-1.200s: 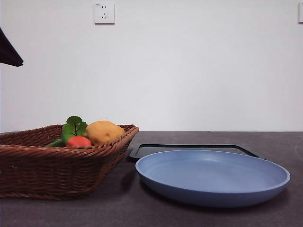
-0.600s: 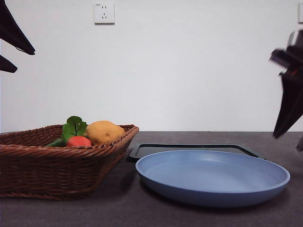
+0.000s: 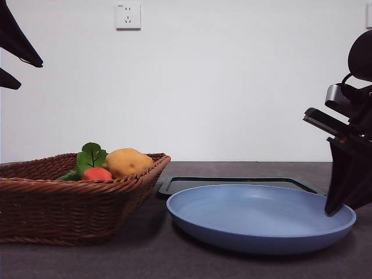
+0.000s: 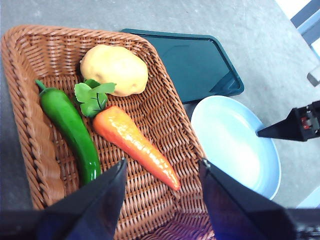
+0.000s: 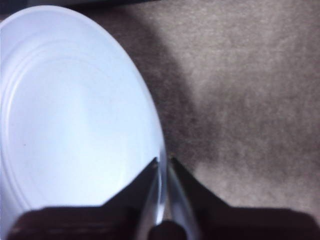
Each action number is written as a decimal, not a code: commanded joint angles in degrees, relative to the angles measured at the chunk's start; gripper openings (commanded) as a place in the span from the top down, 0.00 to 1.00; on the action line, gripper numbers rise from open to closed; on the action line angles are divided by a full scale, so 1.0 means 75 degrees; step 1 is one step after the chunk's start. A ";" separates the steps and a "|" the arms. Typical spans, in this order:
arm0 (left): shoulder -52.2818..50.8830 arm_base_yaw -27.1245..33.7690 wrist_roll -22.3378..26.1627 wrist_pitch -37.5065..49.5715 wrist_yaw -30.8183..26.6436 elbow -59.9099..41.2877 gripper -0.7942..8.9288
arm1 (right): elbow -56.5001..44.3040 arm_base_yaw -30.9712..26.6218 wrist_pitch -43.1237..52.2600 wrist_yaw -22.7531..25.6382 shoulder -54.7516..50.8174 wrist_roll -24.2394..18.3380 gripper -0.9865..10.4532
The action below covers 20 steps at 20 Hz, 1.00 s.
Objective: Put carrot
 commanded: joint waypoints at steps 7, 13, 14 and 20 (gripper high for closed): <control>0.0254 -0.0863 -0.1061 0.0338 -0.0061 0.0093 0.62 | 0.0082 0.0003 -0.0691 0.0017 -0.1271 0.0050 0.91; 0.1687 -0.2159 -0.1297 0.0679 -0.1883 0.0256 0.61 | 0.0082 0.0003 -0.1638 0.0469 -0.3104 0.0047 0.91; 0.2057 -0.2296 -0.1297 0.0627 -0.2055 0.0376 0.61 | 0.0082 0.0003 -0.1775 0.0650 -0.3392 0.0047 0.91; 0.4057 -0.2739 -0.1265 0.0245 -0.3191 0.1530 0.61 | 0.0082 0.0003 -0.1944 0.0813 -0.4307 0.0052 0.91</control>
